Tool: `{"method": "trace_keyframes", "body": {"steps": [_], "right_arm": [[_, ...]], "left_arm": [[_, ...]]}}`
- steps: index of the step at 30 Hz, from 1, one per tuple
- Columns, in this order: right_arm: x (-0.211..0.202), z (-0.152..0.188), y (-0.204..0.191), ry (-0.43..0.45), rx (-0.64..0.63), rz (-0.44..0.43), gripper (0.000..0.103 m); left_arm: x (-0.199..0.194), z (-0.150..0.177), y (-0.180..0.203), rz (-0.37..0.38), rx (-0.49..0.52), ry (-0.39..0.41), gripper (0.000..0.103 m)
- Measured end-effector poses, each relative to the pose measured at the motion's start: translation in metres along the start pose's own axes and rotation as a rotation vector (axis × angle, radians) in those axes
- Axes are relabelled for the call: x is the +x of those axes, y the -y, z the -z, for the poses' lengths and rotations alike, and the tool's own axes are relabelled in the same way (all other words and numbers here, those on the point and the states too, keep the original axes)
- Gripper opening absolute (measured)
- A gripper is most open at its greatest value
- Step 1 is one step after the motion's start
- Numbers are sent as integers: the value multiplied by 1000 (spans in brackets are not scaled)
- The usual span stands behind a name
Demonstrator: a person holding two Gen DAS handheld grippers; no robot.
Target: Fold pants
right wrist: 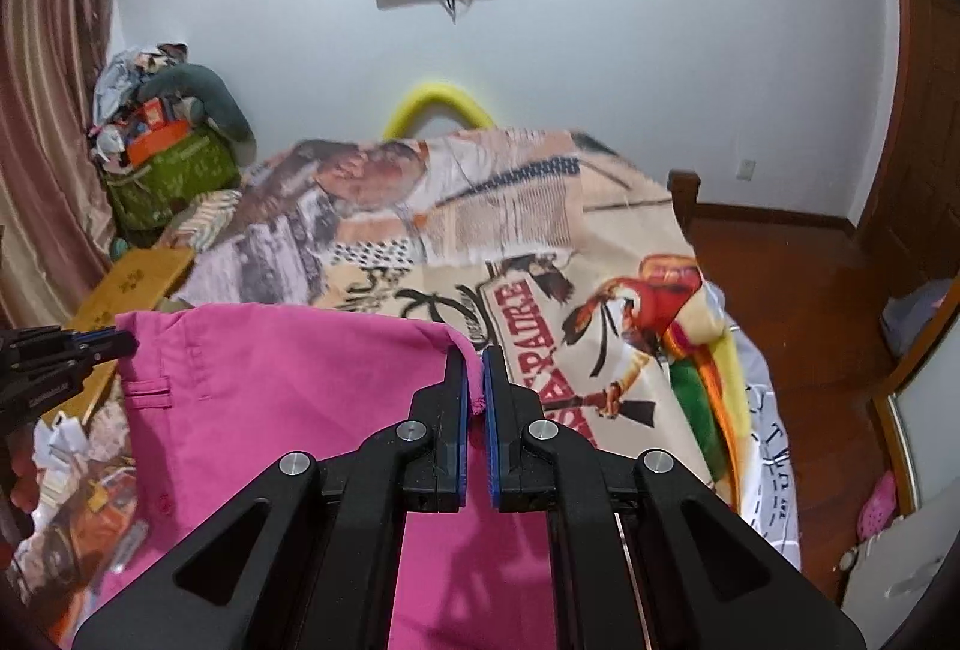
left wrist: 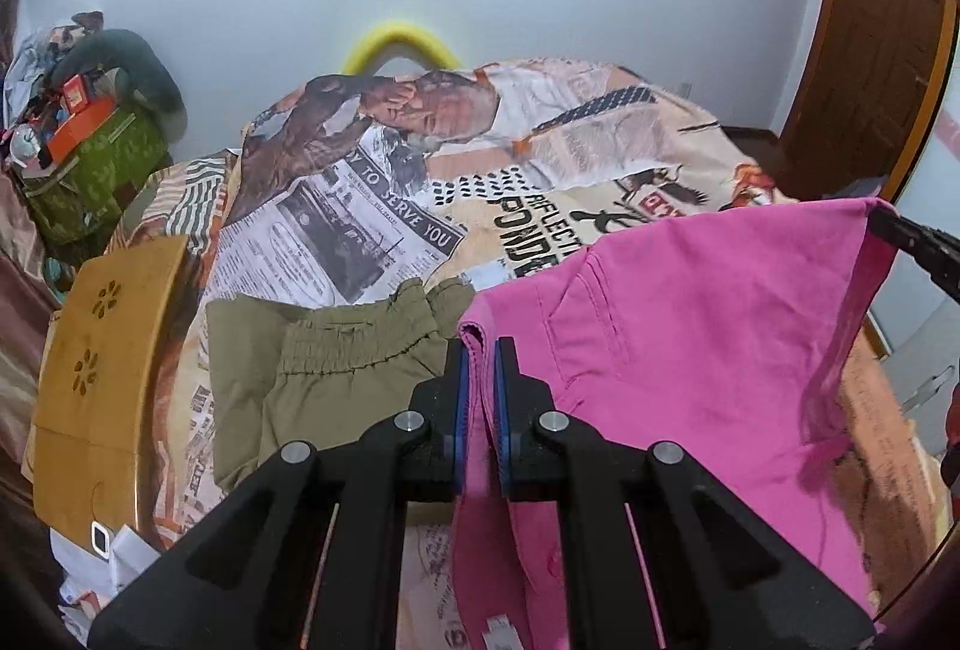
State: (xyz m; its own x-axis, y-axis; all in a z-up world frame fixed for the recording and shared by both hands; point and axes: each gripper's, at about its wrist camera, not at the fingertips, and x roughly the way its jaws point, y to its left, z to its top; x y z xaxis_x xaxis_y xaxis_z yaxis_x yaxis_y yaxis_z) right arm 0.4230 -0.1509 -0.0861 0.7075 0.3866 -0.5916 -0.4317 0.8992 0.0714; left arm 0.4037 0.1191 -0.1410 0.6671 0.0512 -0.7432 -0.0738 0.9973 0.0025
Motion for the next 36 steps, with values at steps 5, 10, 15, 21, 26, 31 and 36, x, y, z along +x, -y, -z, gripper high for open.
{"method": "trace_keyframes", "body": {"steps": [5,10,15,21,26,31,36], "right_arm": [[-26,16,-9,5,-23,-6,4],[-46,38,-14,-3,-38,-10,4],[-64,59,-19,-19,-42,-8,4],[-81,84,-18,-46,-16,-36,4],[-94,107,-22,-73,-25,-36,4],[-104,133,-22,-118,-18,-52,4],[-106,162,-22,-174,-19,-29,4]], "left_arm": [[-20,14,4,18,5,-8,7],[-40,32,7,33,3,-11,7],[-56,52,11,40,18,-27,7],[-71,85,11,40,30,-46,6],[-79,118,8,46,33,-79,6],[-84,147,2,48,32,-106,5],[-84,169,-3,50,15,-140,5]]}}
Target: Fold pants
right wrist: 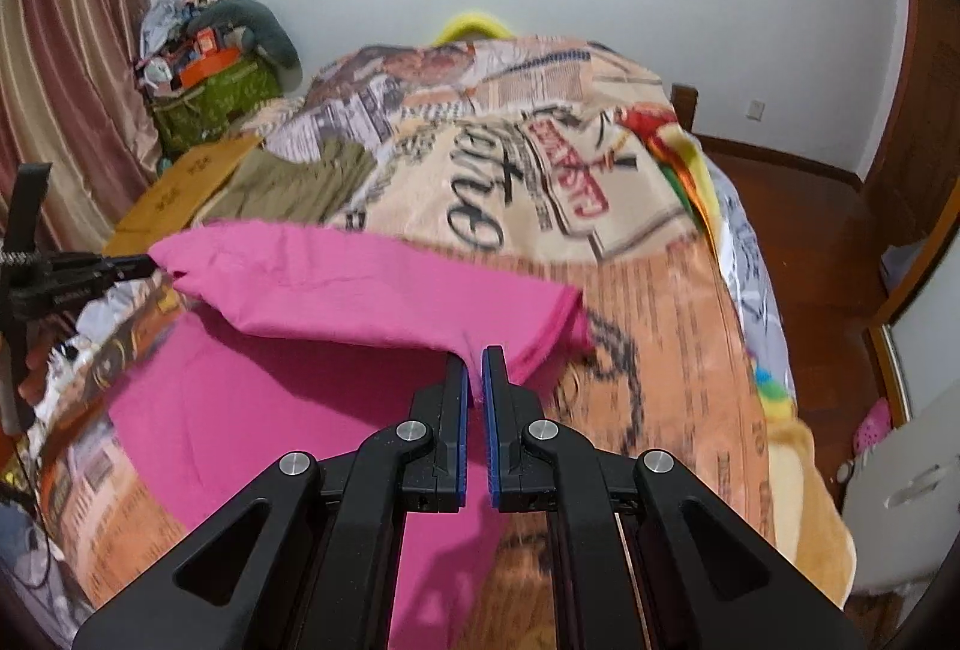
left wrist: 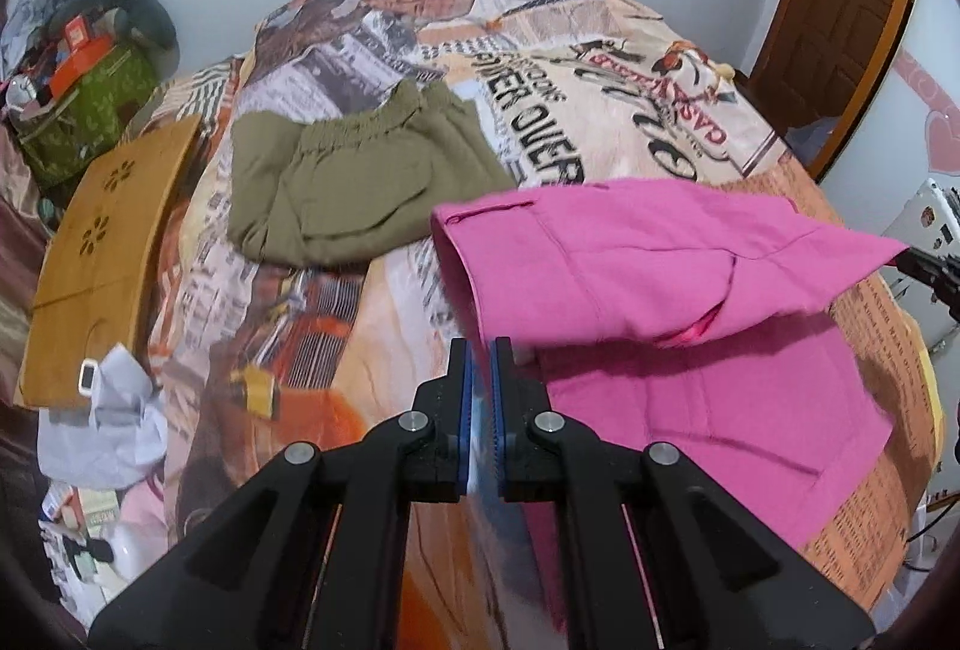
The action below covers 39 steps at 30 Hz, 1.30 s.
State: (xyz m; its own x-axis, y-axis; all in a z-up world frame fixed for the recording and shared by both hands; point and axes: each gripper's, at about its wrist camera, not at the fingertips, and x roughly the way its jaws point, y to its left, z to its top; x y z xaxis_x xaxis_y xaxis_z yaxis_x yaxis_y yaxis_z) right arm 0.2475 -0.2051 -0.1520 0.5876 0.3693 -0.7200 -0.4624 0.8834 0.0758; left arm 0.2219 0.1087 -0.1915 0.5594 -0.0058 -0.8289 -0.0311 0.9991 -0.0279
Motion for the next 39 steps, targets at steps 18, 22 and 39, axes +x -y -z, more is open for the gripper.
{"method": "trace_keyframes", "body": {"steps": [18,22,39], "right_arm": [[-7,31,-27,-51,-53,-33,24],[1,25,-48,-35,-108,-64,41],[75,17,-75,-148,-191,-117,42]], "left_arm": [[-17,4,17,4,41,43,45],[-14,4,45,2,137,65,70],[39,0,104,23,328,-43,83]]}}
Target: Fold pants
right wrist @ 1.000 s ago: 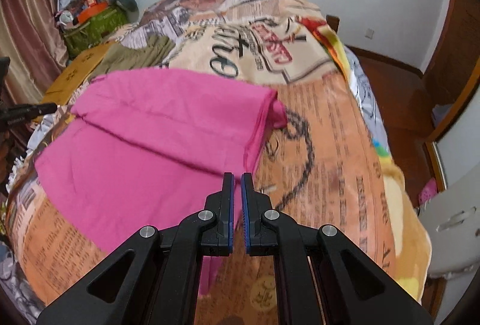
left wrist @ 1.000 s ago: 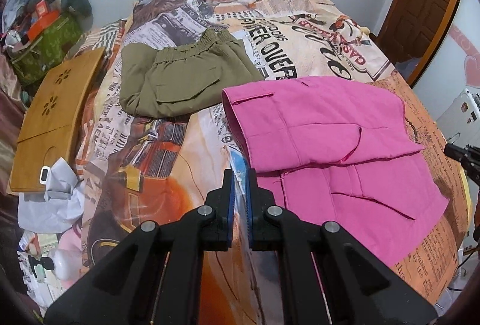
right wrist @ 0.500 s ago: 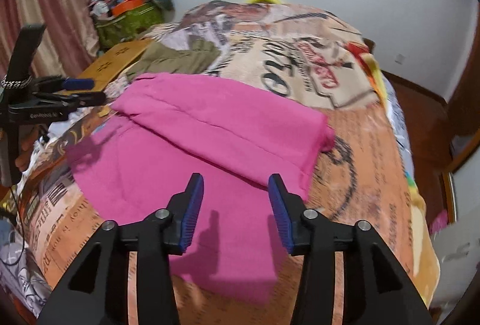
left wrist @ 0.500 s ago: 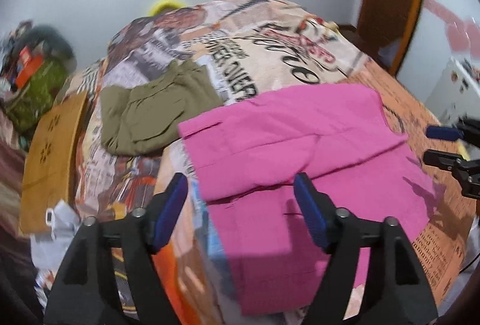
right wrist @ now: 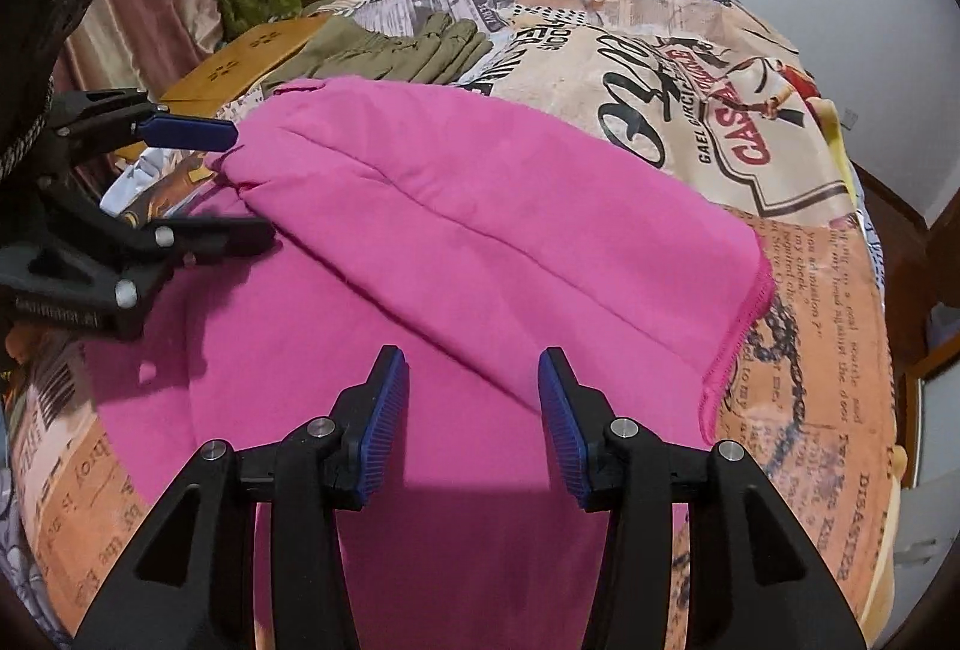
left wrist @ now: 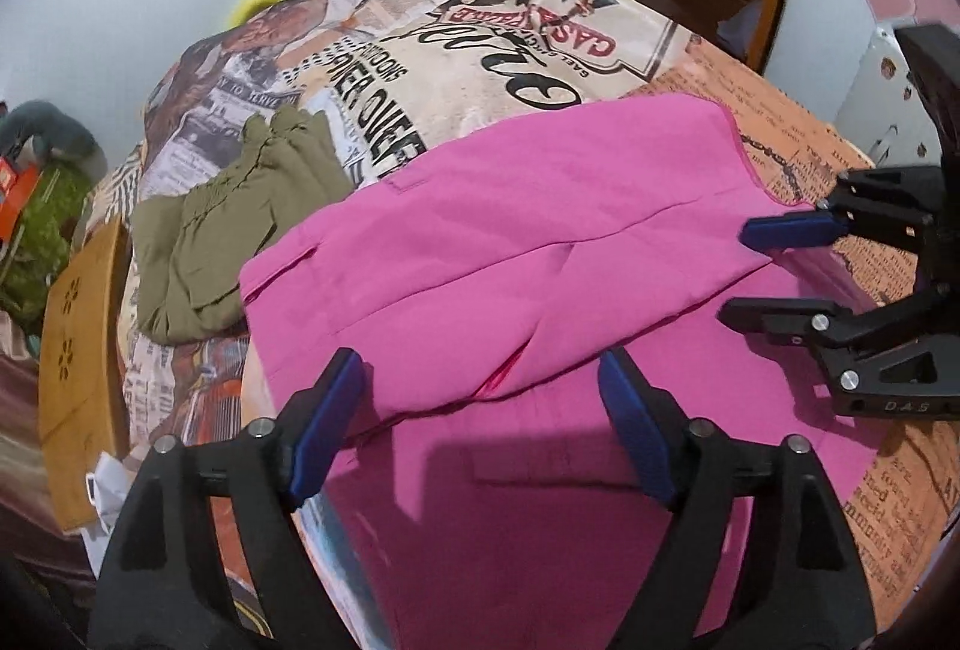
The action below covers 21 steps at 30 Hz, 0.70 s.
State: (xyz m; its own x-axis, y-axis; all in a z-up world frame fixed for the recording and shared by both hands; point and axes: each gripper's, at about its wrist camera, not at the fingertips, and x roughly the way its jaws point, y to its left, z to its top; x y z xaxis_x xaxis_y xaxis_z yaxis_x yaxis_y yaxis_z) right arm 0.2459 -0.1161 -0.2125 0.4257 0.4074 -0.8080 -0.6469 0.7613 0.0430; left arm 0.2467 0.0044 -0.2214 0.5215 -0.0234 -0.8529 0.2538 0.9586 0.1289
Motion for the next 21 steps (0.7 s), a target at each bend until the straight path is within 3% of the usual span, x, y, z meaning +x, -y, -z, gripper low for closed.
{"method": "trace_keyframes", "body": {"steps": [4,6,10,13,15,17,21], "right_arm": [[10,-9,4,0,6,2,42],[12,-13,6,5,16,-22,22],[6,-17,7,39,31,-33,9],[-6,-18,8,76,39,-39,7],[-12,-20,9,89,44,-44,6],[-18,-21,9,99,47,-51,6],[-33,-18,6,116,42,-53,5]], "left_arm": [[8,-4,7,-5,24,-9,84],[10,-5,9,-11,34,-9,84],[13,-8,15,-61,76,15,84],[11,-9,18,-101,105,34,62],[9,-10,19,-102,115,35,34],[4,-11,20,-112,115,43,20],[-15,-13,21,-90,101,84,13]]}}
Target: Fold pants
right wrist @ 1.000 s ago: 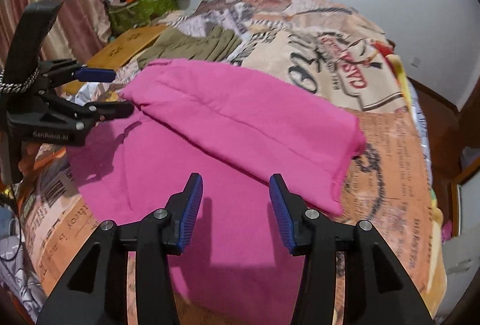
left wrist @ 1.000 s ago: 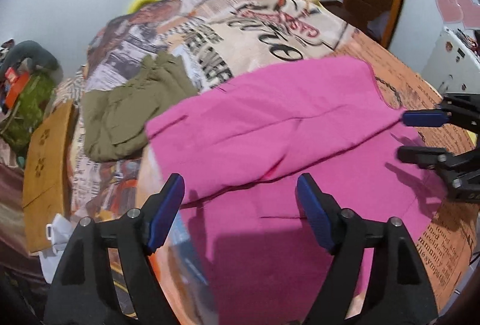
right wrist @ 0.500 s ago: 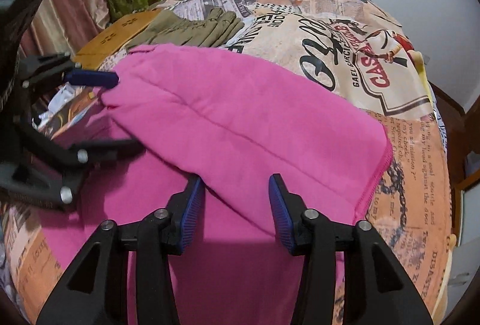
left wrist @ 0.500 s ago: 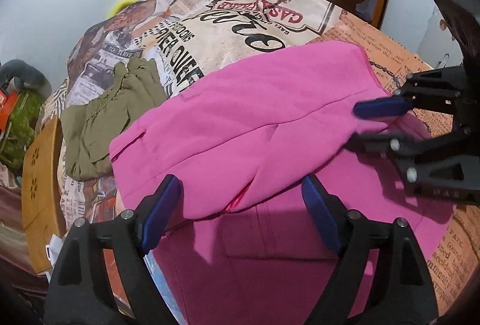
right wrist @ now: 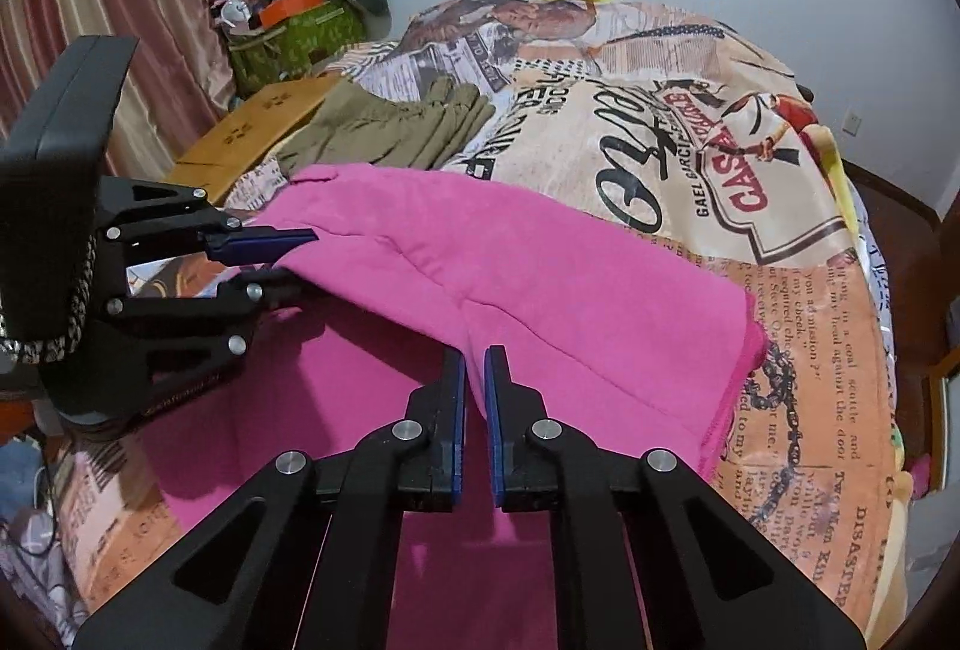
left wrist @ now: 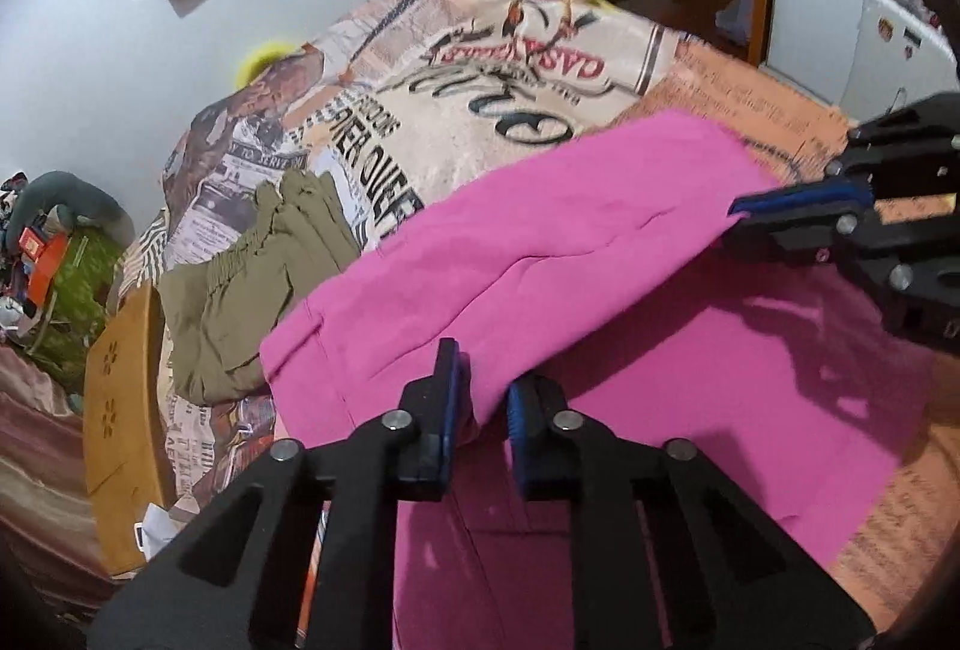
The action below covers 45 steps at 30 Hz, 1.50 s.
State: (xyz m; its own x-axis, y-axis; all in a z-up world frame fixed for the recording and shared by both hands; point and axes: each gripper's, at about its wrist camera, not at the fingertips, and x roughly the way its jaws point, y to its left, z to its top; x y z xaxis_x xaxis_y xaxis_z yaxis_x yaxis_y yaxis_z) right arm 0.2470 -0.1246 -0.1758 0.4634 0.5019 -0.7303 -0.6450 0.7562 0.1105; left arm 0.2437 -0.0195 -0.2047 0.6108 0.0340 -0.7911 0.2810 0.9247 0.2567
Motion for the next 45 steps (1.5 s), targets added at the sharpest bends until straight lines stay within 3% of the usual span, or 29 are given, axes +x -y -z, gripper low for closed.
{"method": "trace_keyframes", "body": {"steps": [6,20,29,31,33,34,41,43,45], "right_arm": [[-19,4,-6,10,-13,1,5],[-42,35,-31,-43,-57,-22,5],[-46,50,-36,-45,-31,-15,6],[-41,48,-35,-67,-25,-16,16],[-34,46,-35,-79,-21,-9,47],[-32,45,-37,-69,-30,-4,48],[0,36,-39,-109,-43,10,48],[7,35,-36,-113,-23,6,38],[12,33,-33,-122,-3,-6,10]], "left_arm": [[-32,0,1,41,-20,52,12],[-61,29,16,155,-49,24,9],[-71,40,23,156,-35,44,6],[-68,38,21,161,-42,35,6],[-66,37,22,163,-44,31,6],[-65,37,22,164,-42,31,6],[-60,37,24,180,-29,24,6],[-57,36,23,190,-33,17,6],[-54,37,21,200,-37,13,6]]}}
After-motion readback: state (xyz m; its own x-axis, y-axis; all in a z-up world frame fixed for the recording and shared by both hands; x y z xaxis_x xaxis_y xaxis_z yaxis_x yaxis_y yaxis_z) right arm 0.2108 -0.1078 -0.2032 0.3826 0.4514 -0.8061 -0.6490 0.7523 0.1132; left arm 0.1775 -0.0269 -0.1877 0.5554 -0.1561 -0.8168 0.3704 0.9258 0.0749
